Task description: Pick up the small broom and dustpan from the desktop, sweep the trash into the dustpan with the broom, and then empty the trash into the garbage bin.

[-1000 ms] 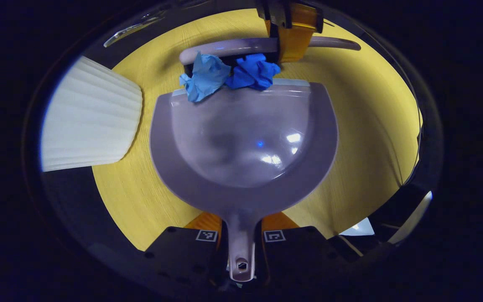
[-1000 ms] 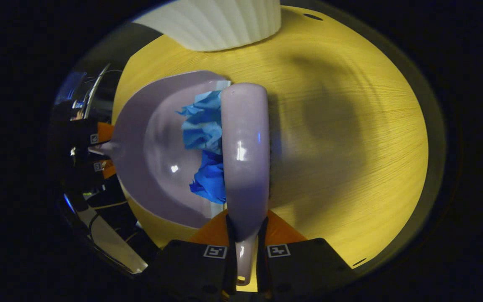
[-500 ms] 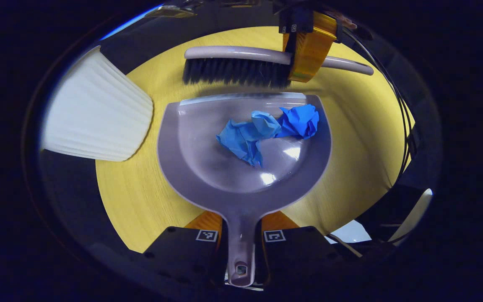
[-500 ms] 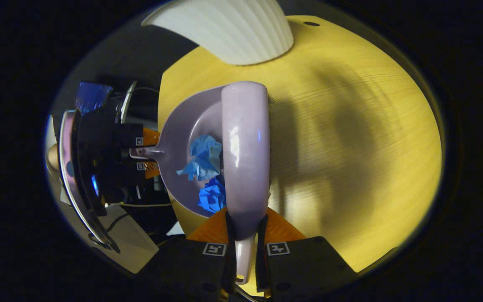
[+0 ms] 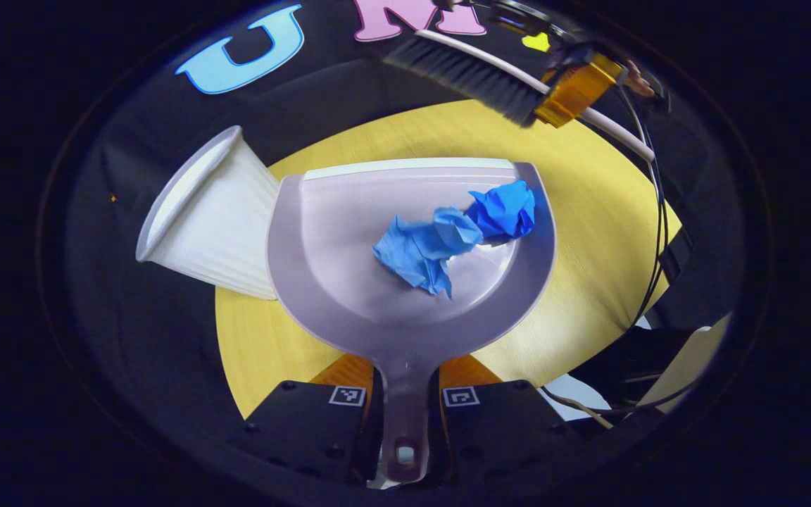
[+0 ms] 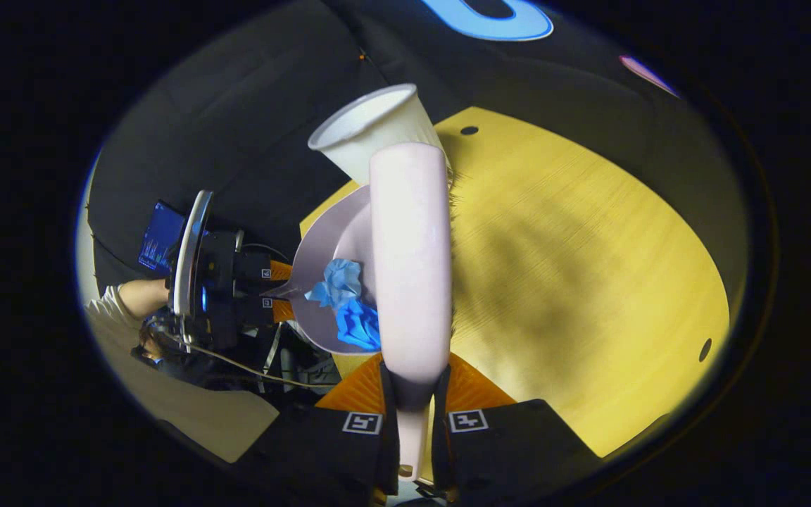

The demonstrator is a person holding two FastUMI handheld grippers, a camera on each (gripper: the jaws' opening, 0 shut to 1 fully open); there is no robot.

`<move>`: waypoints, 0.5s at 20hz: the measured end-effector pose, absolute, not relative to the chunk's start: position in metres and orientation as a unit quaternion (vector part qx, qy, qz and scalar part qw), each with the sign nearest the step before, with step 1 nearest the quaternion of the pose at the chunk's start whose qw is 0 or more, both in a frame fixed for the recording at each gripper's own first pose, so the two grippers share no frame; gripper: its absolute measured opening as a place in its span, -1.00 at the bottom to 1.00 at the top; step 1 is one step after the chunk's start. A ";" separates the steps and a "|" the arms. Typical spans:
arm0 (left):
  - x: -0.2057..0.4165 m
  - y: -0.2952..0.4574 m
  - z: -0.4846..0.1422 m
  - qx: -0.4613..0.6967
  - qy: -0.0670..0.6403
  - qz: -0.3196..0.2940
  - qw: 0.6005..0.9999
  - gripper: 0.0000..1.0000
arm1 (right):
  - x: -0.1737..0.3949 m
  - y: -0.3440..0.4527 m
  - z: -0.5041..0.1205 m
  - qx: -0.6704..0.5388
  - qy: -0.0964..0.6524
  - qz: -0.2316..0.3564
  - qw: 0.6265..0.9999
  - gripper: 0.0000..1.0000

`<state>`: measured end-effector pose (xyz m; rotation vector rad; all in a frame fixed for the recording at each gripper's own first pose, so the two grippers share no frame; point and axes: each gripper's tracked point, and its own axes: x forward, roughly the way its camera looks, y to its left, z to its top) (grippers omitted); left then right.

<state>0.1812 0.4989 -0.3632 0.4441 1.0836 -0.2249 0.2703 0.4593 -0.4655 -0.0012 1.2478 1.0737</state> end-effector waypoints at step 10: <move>0.242 0.544 -0.303 0.361 0.397 0.018 0.844 -0.53 | 0.235 0.385 -0.513 0.144 0.410 0.387 0.814 -0.61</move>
